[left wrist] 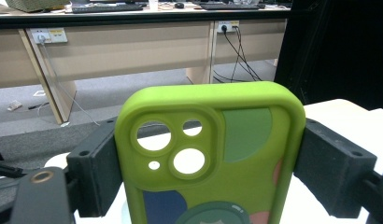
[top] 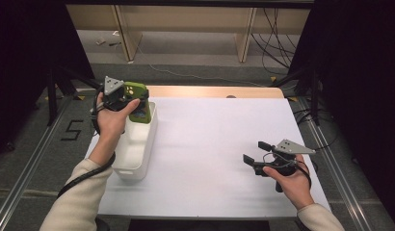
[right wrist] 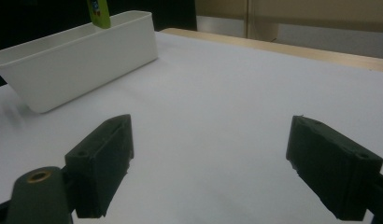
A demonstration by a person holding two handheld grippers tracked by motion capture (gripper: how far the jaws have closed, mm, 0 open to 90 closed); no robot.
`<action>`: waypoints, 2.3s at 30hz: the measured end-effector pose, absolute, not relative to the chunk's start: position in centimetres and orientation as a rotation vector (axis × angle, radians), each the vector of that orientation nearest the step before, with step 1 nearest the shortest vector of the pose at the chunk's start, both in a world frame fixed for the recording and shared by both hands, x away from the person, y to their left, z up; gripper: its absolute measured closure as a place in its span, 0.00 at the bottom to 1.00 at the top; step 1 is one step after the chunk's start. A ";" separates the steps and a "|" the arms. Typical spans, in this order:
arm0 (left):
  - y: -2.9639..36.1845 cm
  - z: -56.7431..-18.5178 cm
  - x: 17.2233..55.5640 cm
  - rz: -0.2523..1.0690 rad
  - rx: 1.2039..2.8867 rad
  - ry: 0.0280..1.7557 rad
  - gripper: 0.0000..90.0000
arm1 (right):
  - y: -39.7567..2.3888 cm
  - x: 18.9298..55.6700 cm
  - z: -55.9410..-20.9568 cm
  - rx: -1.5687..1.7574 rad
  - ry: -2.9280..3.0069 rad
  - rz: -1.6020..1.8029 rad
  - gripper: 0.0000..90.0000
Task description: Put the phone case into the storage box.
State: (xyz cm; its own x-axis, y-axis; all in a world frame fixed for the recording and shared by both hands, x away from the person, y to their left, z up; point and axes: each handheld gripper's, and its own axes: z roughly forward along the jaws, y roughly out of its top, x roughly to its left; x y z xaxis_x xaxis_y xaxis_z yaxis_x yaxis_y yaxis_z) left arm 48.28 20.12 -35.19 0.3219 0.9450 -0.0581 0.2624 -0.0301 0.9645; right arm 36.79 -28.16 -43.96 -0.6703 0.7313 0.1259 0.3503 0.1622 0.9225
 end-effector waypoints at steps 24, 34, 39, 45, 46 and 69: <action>20.3 -35.5 49.3 0.805 1.540 1.154 0.18 | -28.2 36.8 -44.0 1.036 2.100 1.506 0.18; 20.1 -35.6 50.0 0.802 1.541 1.143 0.18 | -28.2 36.8 -44.0 1.039 2.099 1.504 0.18; 20.2 -35.6 50.2 0.798 1.542 1.145 0.18 | -28.2 36.8 -44.0 1.040 2.100 1.504 0.18; 20.3 -35.6 50.5 0.803 1.544 1.149 0.18 | -28.2 36.8 -44.0 1.039 2.096 1.508 0.18; 20.3 -35.7 50.5 0.803 1.545 1.150 0.18 | -28.2 36.8 -44.0 1.040 2.095 1.508 0.18; 20.7 -36.2 51.8 0.819 1.552 1.189 0.18 | -28.2 36.8 -44.0 1.040 2.096 1.507 0.18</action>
